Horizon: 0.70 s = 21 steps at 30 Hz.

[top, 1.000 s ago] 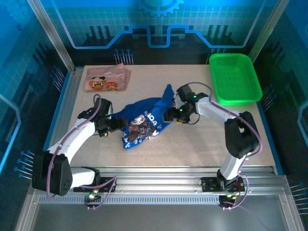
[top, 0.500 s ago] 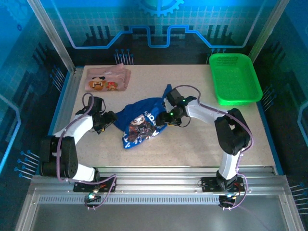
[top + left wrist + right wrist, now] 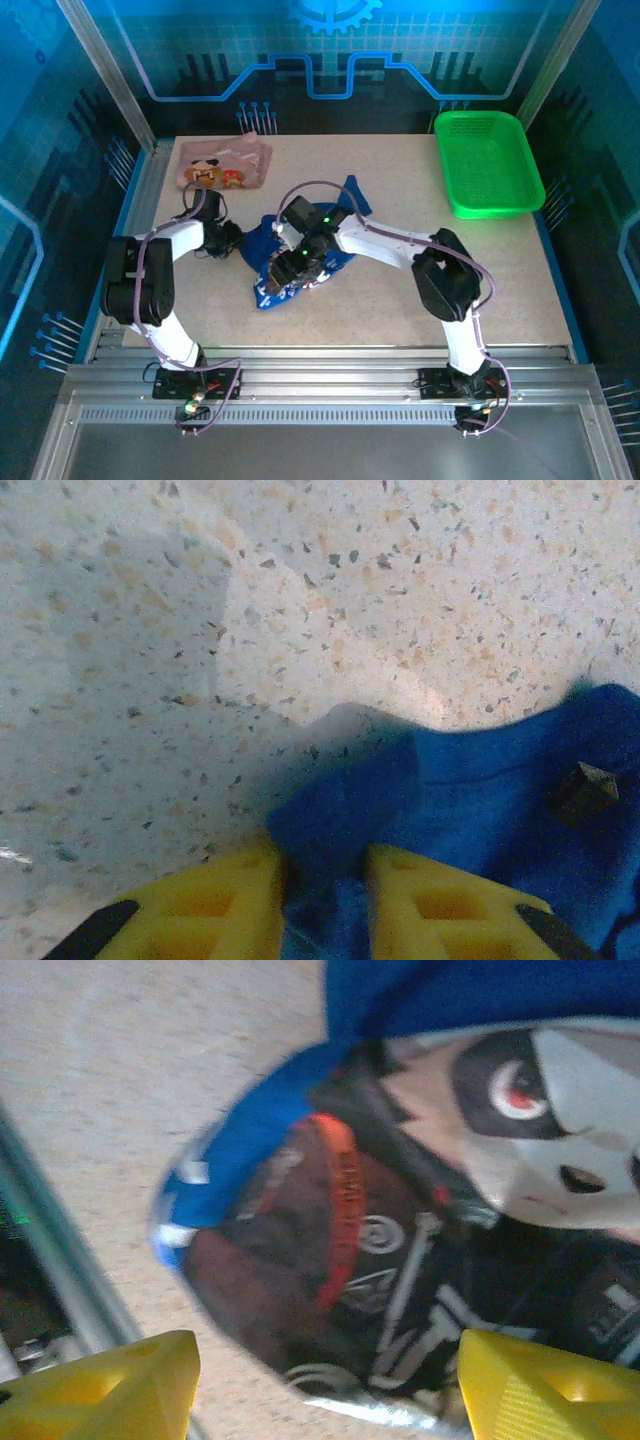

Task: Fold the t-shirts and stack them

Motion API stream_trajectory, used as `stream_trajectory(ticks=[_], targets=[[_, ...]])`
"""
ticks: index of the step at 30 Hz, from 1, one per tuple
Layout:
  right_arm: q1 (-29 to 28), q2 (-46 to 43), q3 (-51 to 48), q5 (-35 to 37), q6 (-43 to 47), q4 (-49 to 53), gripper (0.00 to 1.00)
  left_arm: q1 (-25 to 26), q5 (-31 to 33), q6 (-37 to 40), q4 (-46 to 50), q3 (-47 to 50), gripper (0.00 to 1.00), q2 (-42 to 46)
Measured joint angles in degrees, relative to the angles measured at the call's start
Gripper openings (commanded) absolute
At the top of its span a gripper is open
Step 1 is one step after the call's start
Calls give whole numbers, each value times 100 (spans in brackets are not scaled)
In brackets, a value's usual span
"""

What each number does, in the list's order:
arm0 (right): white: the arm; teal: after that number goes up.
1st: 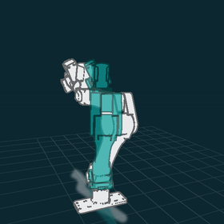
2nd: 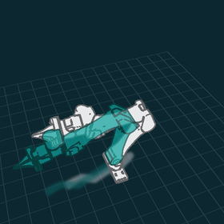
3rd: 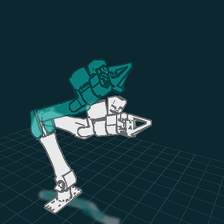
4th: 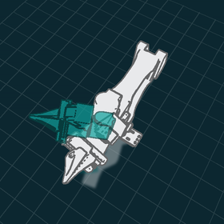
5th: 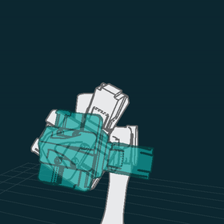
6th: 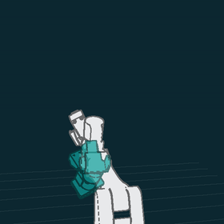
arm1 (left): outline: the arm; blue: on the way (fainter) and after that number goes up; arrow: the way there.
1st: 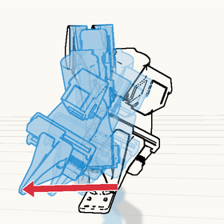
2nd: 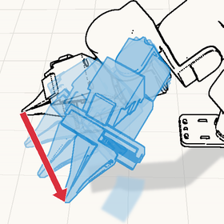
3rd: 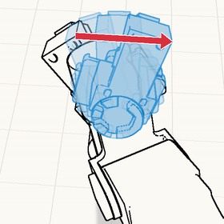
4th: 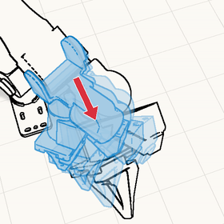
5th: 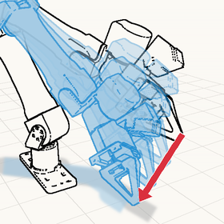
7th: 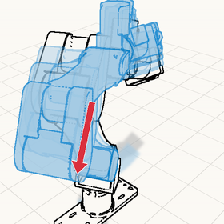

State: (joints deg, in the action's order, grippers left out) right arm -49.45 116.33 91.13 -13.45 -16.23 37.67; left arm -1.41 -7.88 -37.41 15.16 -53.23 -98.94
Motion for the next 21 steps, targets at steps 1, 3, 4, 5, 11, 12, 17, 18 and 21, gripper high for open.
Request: stream_trajectory(ticks=[1,3,4,5,11,12,17,18,21], targets=[[0,116,39,146,0,59,70,0,-50,-4,-26,0,8,-22],[0,267,50,417,-9,140,69,0,-125,24,-57,0,0,-24],[-2,334,59,562,-26,199,66,0,-153,-4,-68,2,0,-13],[-2,404,92,706,-52,262,53,0,-170,24,-63,4,0,2],[50,538,162,1279,-339,280,7,0,-251,131,81,68,0,568],[79,474,122,1344,-365,247,6,0,-251,160,133,68,0,741],[374,-380,-160,1478,-409,188,4,0,-254,332,481,46,0,1768],[450,-632,-160,1475,-404,175,4,0,-254,350,570,15,0,2002],[654,-1362,-157,1447,-321,170,4,0,-251,417,817,-179,0,2516]])
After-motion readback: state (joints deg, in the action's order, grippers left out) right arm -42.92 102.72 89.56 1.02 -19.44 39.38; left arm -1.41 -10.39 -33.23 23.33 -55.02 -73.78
